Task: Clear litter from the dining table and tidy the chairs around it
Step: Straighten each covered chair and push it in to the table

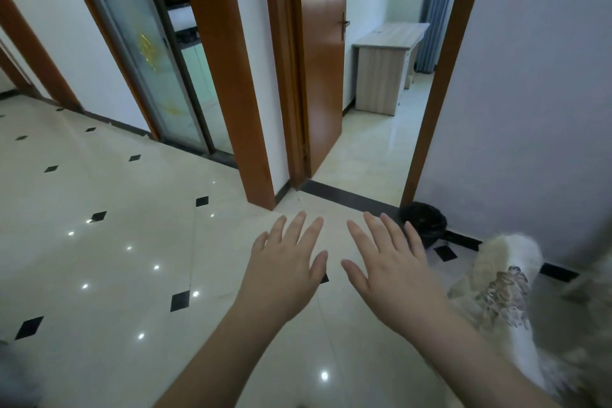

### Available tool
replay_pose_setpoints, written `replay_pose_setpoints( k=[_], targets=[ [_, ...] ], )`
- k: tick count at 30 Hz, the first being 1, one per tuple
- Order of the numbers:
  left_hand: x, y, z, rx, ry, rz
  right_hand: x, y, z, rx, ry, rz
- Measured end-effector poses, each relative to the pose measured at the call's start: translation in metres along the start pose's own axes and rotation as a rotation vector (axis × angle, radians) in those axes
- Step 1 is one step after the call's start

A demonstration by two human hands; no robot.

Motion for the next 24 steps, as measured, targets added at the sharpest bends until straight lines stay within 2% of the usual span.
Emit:
replay_pose_setpoints(
  k=[4, 7, 11, 17, 24],
  targets=[
    [0.035, -0.002, -0.065, -0.01, 0.028, -0.001, 0.012, 0.002, -0.076, -0.085, 0.002, 0.018],
    [0.05, -0.011, -0.113, -0.036, 0.085, -0.016, 0.015, -0.001, -0.124, -0.062, 0.012, 0.009],
    [0.057, -0.015, -0.179, -0.047, 0.17, -0.017, -0.006, 0.001, -0.167, -0.083, 0.123, -0.001],
    [0.02, 0.002, -0.264, -0.012, 0.293, -0.013, -0.061, 0.011, -0.216, -0.077, 0.285, -0.007],
    [-0.062, 0.024, -0.382, -0.006, 0.443, 0.016, -0.163, 0.017, -0.281, -0.119, 0.403, -0.034]
  ],
)
Point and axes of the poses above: each hand's wrist, its own z-axis away from the middle knuckle, its own y-axis out of the palm, x = y × z, the point moved 2 cm from there along -z, towards the middle knuckle, and after that the axes turned 2 degrees about -y, right-handed, at the moved point
